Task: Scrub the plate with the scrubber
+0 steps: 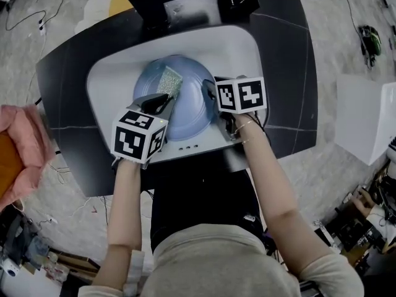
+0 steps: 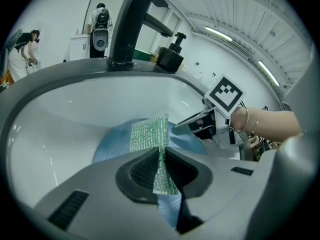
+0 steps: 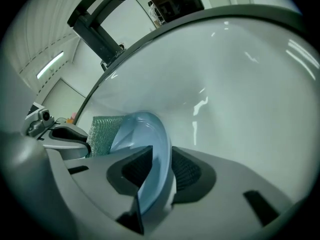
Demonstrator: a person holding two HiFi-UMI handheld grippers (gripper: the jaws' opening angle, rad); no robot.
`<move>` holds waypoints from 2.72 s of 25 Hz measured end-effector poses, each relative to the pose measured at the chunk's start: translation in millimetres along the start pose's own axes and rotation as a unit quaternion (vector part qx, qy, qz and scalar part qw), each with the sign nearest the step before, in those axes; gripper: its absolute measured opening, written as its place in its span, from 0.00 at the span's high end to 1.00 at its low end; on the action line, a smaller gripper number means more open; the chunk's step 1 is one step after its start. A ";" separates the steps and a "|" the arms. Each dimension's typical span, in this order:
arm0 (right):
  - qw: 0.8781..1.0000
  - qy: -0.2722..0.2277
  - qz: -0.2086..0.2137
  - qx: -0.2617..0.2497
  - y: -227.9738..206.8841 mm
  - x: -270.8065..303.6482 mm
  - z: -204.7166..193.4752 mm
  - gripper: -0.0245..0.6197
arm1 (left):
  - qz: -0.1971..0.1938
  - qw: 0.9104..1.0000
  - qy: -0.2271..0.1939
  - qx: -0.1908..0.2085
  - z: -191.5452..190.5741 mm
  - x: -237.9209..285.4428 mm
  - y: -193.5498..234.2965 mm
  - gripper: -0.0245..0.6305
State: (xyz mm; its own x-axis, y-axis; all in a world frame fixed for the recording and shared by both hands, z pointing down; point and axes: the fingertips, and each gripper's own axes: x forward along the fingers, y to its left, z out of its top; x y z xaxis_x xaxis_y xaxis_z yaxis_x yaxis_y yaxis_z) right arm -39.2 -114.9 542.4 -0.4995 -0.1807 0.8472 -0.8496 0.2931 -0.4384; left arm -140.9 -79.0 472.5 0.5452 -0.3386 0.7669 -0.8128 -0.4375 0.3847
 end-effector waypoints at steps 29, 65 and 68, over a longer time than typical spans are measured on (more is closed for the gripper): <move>1.000 -0.009 -0.007 0.027 -4.3 -3.7 -1.7 0.93 | -0.075 0.973 0.148 0.161 -40.5 43.9 -23.8 0.87; 1.000 -0.003 0.010 0.019 -3.5 -6.6 0.5 0.93 | 0.008 0.964 0.137 0.226 -3.6 78.4 15.7 0.88; 1.000 -0.007 0.008 0.019 -3.8 -7.1 0.9 0.93 | 0.053 0.956 0.151 0.247 -5.4 75.1 32.9 0.88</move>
State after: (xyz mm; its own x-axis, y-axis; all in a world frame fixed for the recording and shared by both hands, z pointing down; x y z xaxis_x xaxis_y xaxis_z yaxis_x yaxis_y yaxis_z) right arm -32.6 -115.6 537.8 -0.5153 -0.1895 0.8358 -0.8470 0.2609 -0.4631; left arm -127.8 -114.4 545.6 0.3195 -0.1792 0.9305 -0.6231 -0.7796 0.0638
